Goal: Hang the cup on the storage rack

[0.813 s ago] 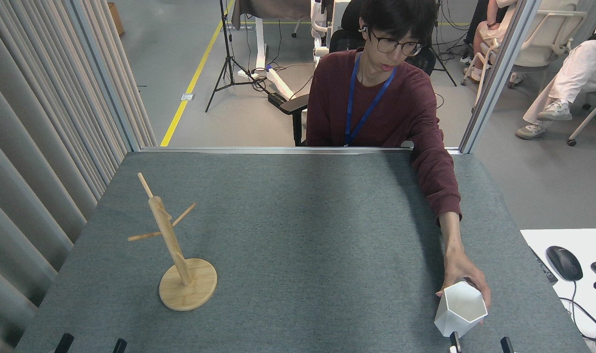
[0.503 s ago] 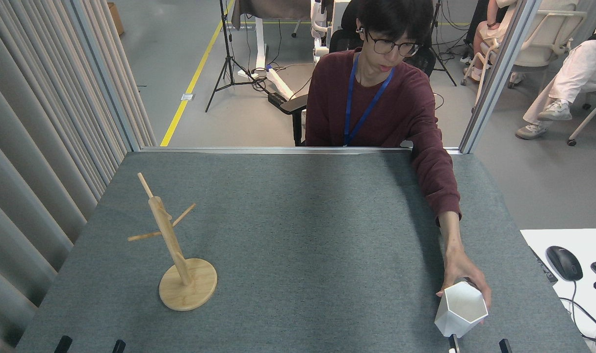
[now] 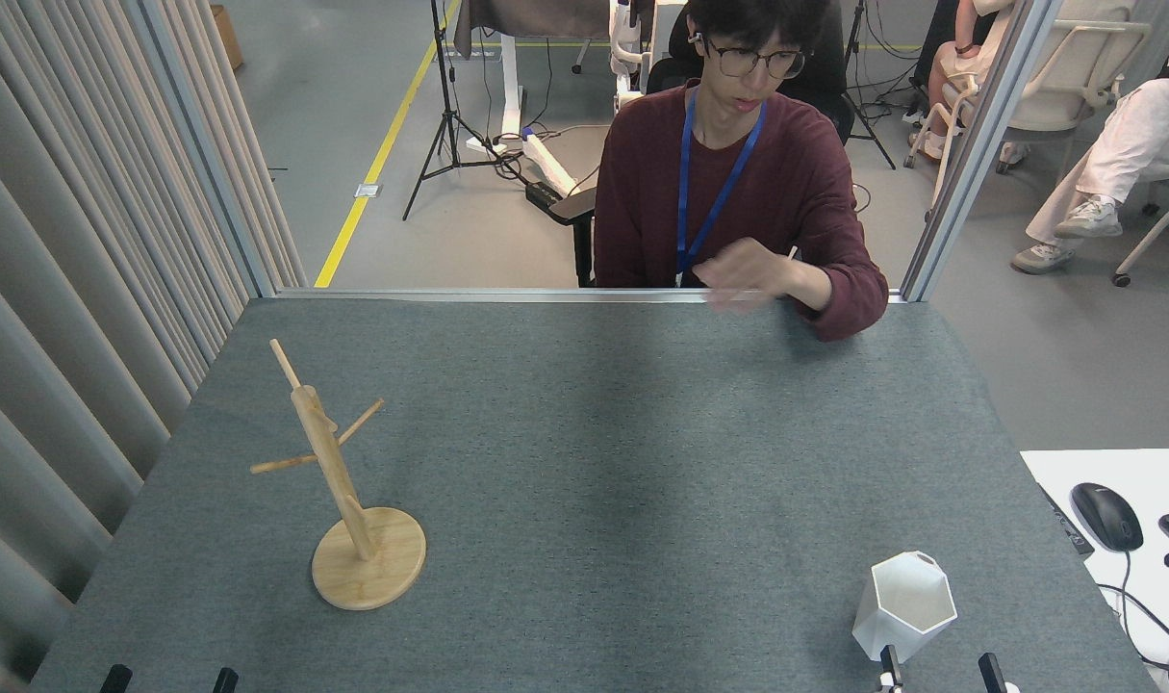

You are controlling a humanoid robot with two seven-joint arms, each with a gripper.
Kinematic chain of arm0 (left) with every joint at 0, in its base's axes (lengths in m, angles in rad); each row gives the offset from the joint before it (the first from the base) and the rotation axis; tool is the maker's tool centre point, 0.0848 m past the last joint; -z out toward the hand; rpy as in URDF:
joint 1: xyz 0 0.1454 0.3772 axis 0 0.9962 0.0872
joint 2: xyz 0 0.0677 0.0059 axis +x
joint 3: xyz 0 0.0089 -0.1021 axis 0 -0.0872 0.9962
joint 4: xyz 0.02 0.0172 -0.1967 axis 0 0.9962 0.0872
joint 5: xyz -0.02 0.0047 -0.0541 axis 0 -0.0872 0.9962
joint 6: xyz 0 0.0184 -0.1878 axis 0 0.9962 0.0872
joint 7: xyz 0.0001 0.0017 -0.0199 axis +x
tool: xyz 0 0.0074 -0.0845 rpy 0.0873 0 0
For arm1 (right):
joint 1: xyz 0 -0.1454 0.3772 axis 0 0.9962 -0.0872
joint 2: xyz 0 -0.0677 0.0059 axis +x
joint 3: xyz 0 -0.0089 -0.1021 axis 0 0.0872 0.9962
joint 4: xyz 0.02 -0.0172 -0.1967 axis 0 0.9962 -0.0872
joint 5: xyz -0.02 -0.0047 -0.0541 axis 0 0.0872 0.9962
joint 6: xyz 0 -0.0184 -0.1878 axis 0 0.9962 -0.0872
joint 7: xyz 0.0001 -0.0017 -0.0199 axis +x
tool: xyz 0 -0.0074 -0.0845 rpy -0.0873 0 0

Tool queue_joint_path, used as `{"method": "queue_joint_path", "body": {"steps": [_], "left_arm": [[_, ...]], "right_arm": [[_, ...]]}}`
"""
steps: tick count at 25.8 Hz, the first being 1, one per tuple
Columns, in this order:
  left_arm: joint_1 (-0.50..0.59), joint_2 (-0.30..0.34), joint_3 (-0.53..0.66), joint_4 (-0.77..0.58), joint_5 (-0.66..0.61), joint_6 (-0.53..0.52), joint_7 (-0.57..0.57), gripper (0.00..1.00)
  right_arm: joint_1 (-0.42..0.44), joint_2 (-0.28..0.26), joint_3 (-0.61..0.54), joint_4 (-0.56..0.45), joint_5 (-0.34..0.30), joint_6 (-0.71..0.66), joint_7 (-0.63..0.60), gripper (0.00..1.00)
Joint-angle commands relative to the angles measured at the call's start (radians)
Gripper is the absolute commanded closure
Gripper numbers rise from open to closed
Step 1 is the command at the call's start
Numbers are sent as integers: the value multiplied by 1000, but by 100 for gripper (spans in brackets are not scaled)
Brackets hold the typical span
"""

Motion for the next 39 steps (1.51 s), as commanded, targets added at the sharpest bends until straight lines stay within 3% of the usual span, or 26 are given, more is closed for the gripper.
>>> {"method": "queue_joint_path", "body": {"steps": [1,32,33,35,36,39], "left_arm": [[0,1,0,4,2,0,4,0],[0,1,28,27,7,-3,8,0],[0,1,28,26,7,-3,8,0],[0,1,28,26,7,-3,8,0],[0,1,28,24,7,-3,8,0],[-3,-4,20,18,7,-3,11,0]], "right_arm": [[-23,-3,1,32,2,0,0,1],[-219,-3,43,251,7,-3,-8,2],[-224,-1,43,254,13,-3,-11,6],[-224,-1,43,254,13,-5,-33,34],[-222,-3,41,254,13,-5,-51,42],[-221,-1,40,239,7,-6,-71,46]]}}
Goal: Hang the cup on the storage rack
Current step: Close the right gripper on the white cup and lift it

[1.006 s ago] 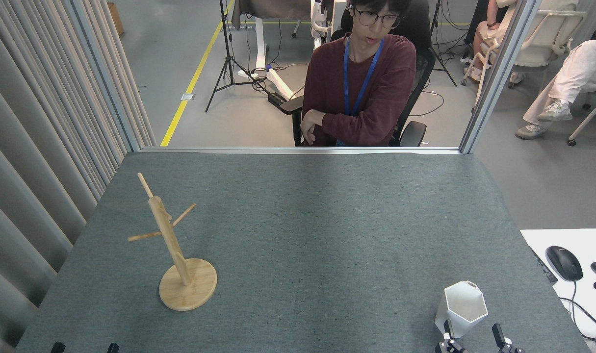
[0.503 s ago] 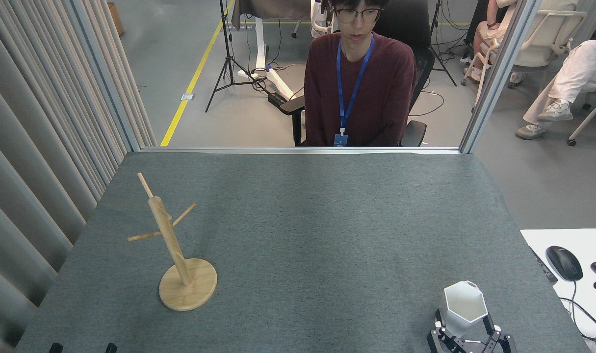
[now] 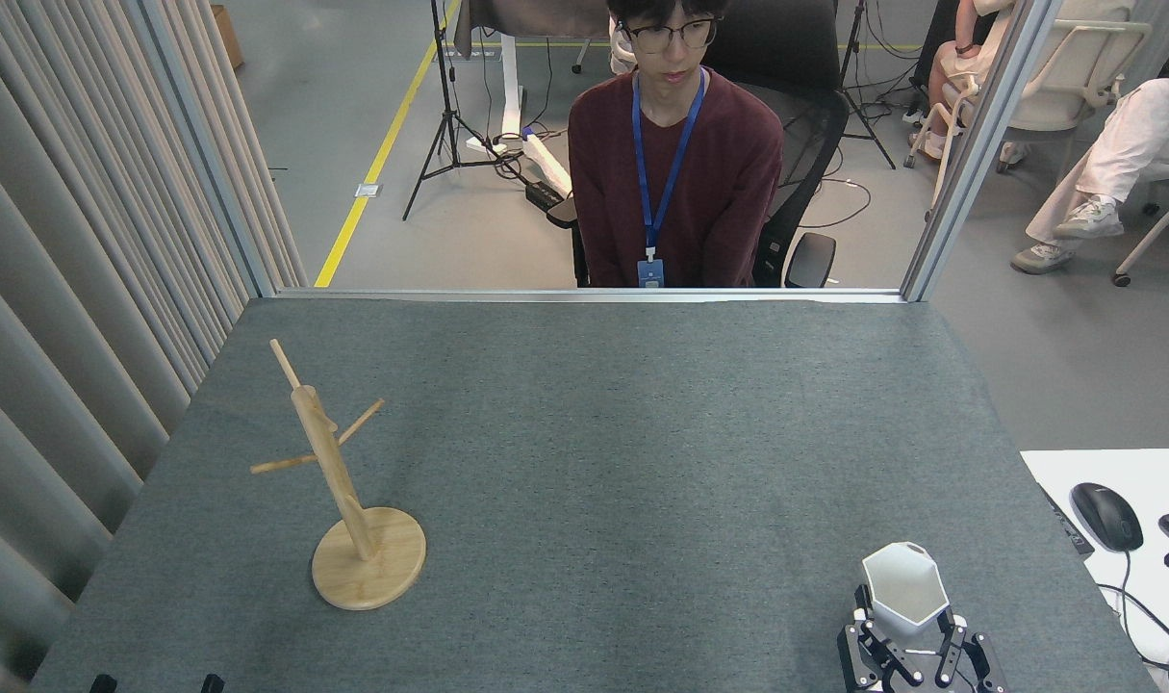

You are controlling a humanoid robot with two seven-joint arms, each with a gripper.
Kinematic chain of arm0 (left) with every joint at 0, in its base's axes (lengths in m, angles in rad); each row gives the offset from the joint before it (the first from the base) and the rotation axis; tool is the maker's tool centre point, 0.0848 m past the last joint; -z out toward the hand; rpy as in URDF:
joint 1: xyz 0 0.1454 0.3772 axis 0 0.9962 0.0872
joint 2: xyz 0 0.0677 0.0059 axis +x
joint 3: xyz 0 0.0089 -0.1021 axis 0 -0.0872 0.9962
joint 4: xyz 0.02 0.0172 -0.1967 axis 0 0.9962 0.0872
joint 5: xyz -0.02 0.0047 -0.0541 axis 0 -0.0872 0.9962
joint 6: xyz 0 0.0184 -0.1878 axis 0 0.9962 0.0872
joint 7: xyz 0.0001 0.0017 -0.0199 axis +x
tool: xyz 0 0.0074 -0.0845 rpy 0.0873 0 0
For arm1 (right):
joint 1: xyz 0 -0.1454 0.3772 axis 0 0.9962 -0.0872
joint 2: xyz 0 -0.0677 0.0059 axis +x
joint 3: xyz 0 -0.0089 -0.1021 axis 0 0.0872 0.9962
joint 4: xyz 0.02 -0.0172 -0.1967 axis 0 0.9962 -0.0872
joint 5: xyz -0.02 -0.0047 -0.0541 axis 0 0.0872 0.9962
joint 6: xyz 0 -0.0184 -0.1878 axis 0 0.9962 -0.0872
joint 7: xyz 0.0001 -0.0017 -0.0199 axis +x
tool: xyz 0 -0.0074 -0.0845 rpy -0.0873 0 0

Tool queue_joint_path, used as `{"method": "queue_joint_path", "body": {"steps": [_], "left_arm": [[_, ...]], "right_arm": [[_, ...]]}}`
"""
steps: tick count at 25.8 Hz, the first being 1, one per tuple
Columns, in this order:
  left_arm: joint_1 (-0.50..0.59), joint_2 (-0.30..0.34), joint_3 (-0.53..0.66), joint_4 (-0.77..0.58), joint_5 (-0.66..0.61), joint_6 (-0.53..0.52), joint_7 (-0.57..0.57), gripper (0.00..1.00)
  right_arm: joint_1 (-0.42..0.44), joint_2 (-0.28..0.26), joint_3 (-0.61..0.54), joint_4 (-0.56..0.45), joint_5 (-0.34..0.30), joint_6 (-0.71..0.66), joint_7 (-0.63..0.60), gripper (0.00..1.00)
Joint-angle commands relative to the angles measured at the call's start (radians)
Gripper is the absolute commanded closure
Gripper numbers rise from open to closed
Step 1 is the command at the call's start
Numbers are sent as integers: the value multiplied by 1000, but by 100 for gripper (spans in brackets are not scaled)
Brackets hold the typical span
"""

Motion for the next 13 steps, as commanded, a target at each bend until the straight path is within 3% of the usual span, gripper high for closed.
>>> {"method": "queue_joint_path", "body": {"steps": [1,4,6,8,13], "left_arm": [[-9,-8,-11,-7,0,-1,9,0],[-37,-13,-66,-27,-14,-13,13,0],[-77,-10,-177,-36,-38,-8,3,0],[-119,-14,-284,-34,-147,-4,3,0],[-221,-68,-466,-25,-376,-2,-3,0]], "right_arm": [[0,0,-8,-29,-7,-1,-22,46],[-3,2,-25,-124,-10,0,-22,47],[-8,16,-20,-203,-7,5,-18,50],[-5,32,-9,-278,1,8,-15,50],[4,138,120,-370,145,2,-15,50]]}}
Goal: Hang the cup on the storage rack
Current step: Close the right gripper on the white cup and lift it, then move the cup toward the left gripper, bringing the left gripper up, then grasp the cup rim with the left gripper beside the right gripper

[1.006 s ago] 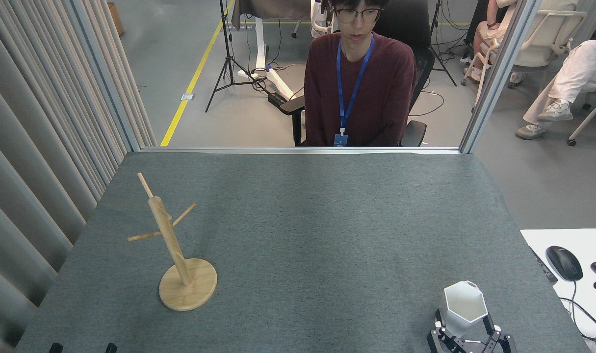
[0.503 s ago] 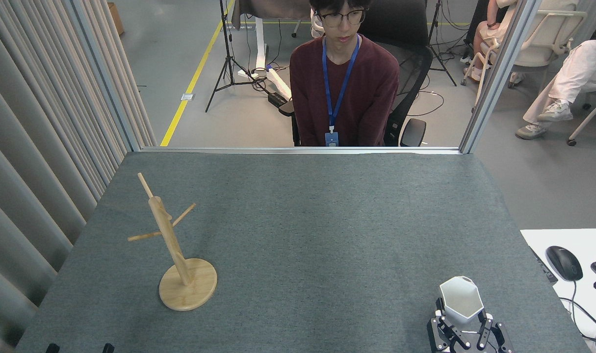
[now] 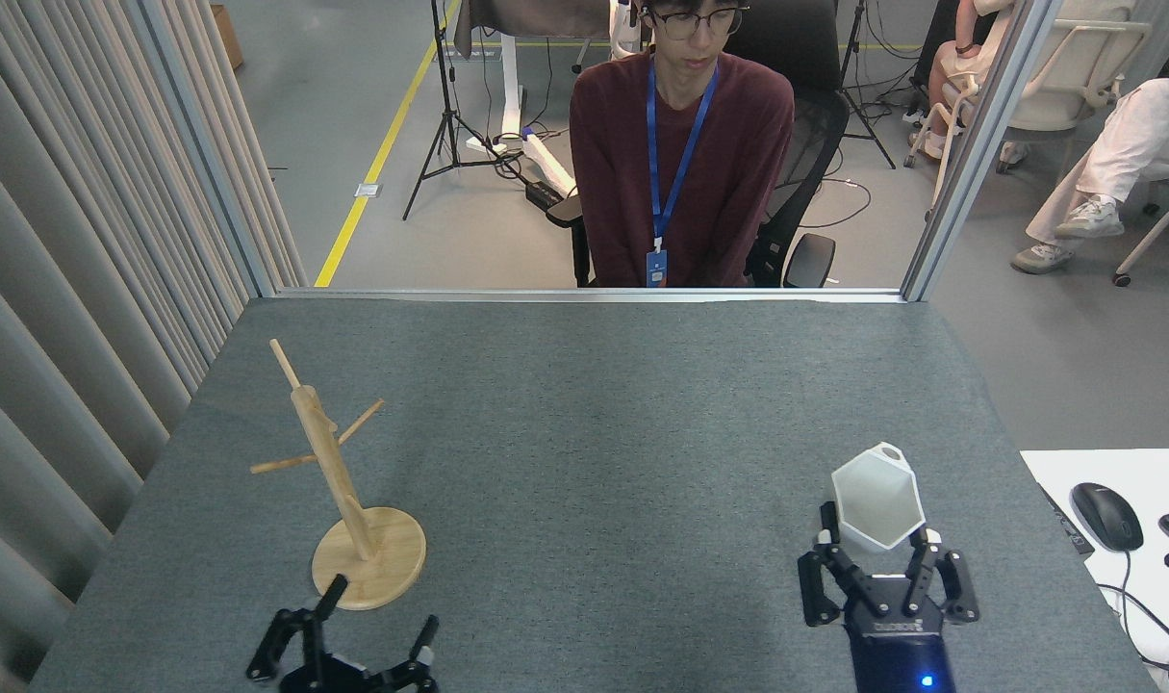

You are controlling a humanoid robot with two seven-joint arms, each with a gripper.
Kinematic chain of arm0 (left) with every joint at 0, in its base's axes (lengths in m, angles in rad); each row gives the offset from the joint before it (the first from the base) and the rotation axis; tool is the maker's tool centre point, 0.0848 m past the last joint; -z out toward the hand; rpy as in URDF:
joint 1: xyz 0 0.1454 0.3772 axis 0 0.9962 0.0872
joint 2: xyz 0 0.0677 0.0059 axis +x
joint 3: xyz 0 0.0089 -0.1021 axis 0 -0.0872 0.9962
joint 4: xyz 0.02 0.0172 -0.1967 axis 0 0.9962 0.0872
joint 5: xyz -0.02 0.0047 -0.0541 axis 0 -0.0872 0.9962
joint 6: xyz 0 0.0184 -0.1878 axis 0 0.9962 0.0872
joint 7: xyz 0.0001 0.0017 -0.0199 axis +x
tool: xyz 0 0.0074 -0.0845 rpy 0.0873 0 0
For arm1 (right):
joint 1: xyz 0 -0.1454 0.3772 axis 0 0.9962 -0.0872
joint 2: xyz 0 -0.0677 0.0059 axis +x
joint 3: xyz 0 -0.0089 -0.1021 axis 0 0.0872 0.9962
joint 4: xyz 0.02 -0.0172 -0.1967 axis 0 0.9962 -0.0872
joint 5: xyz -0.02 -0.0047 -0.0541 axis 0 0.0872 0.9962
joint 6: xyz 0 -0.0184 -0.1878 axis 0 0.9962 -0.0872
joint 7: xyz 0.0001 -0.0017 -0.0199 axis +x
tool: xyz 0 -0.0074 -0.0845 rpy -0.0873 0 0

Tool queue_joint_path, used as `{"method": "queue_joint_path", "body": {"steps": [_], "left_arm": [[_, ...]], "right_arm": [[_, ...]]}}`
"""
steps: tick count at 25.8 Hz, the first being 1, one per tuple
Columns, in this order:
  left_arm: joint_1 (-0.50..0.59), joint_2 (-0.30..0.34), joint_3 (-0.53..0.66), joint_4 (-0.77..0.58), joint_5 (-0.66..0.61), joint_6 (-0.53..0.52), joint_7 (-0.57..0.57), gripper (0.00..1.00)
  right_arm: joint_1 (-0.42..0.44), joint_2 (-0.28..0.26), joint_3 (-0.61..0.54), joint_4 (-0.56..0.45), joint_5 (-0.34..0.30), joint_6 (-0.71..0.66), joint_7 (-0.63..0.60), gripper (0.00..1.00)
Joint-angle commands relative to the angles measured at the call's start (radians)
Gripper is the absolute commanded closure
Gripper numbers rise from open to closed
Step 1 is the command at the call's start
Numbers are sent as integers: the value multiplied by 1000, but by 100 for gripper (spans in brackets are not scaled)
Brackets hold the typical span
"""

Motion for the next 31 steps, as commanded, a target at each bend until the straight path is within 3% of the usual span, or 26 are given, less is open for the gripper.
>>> {"method": "queue_joint_path", "body": {"steps": [1,5,8,18,31], "left_arm": [[-70,-45,-135,7,-150,3,-12,0],[-102,-100,-195,24,-247,3,-41,0],[-105,-100,-248,21,-256,4,-53,0],[-116,-105,-342,44,-282,6,-53,0],[-127,-105,-340,56,-281,6,-53,0]], "right_arm": [[10,65,95,-62,106,-3,3,50],[39,138,198,-59,229,6,-1,51],[62,204,252,-55,299,13,-4,51],[66,210,344,-48,311,20,-23,51],[141,184,368,-70,336,18,-66,51]]}}
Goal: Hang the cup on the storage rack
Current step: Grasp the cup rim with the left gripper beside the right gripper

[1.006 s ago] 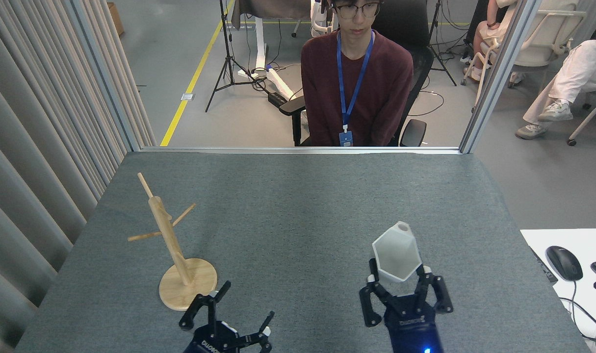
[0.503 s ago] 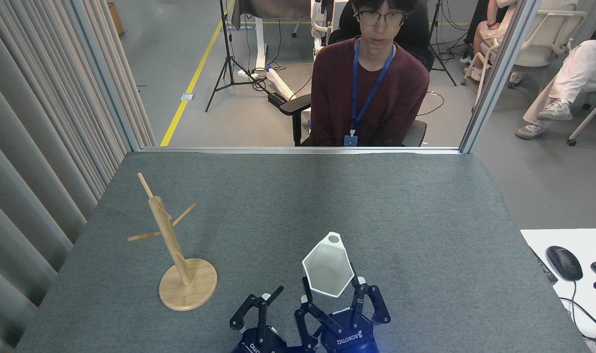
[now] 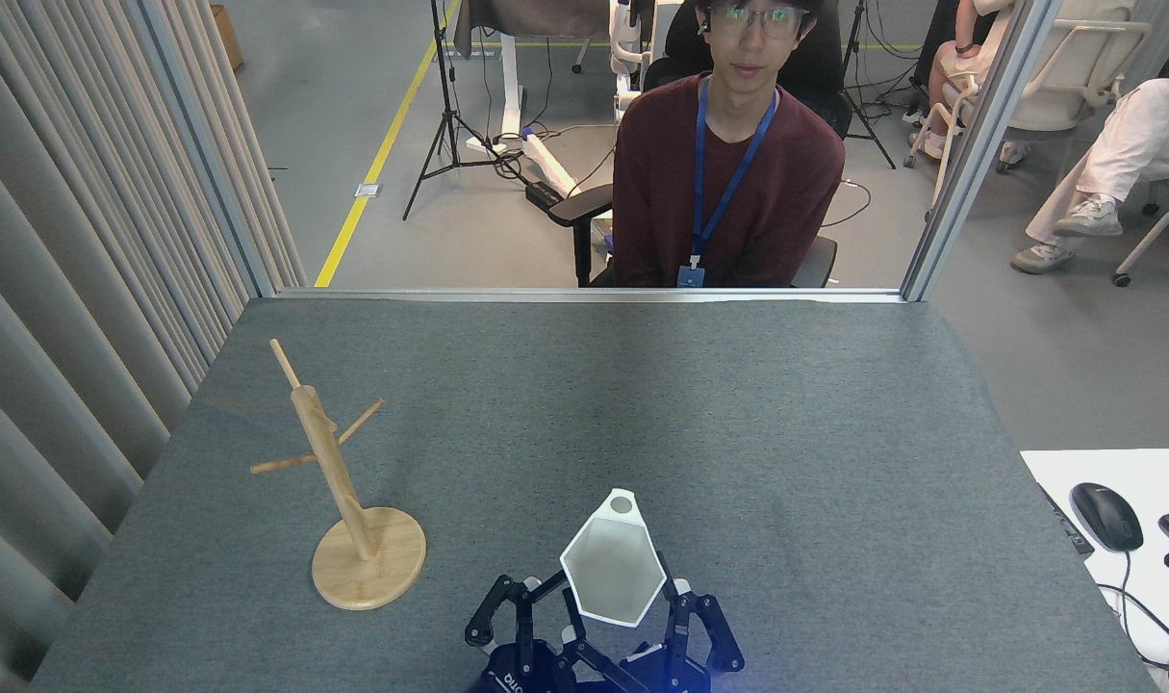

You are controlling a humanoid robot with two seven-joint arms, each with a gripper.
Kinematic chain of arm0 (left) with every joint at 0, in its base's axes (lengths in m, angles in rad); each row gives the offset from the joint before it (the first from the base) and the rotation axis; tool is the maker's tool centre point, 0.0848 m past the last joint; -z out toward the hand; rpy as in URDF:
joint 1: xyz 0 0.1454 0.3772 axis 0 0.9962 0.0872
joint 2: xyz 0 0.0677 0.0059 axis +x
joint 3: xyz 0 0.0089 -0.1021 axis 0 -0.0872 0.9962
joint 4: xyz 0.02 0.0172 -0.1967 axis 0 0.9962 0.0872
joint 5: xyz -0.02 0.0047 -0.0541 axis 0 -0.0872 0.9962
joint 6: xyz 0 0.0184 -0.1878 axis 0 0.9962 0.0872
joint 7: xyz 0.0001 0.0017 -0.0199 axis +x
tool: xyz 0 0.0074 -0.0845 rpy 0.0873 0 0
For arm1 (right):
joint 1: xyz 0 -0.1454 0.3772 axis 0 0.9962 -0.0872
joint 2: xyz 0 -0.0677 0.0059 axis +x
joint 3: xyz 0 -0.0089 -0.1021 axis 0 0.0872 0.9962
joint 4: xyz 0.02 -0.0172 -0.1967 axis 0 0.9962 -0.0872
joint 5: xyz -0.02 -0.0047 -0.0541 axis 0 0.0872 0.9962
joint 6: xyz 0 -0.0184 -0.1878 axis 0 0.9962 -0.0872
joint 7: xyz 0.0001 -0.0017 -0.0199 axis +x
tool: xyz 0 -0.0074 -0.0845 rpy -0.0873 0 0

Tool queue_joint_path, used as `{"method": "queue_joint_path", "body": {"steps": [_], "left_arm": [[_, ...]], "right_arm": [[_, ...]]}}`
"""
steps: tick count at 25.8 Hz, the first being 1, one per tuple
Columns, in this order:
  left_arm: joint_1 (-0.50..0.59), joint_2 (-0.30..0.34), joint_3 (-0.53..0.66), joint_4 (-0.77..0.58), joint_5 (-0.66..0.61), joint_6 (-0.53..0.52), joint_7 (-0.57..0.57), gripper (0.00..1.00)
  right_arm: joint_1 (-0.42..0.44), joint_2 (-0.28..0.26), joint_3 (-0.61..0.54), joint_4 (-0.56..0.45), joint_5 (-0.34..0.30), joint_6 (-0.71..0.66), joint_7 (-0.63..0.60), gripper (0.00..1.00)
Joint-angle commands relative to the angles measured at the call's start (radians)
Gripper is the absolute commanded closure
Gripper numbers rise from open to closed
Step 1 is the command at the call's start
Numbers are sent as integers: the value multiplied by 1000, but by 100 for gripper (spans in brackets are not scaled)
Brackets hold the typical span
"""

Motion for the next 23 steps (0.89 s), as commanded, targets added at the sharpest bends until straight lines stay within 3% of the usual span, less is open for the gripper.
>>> {"method": "queue_joint_path", "body": {"steps": [1,23], "left_arm": [[0,0,2,3,1,-1,2,0],[0,6,8,10,1,-1,5,0]], "right_arm": [[22,-15,-2,-19,0,1,-7,51],[99,-58,-9,-76,-1,1,-45,50]]}}
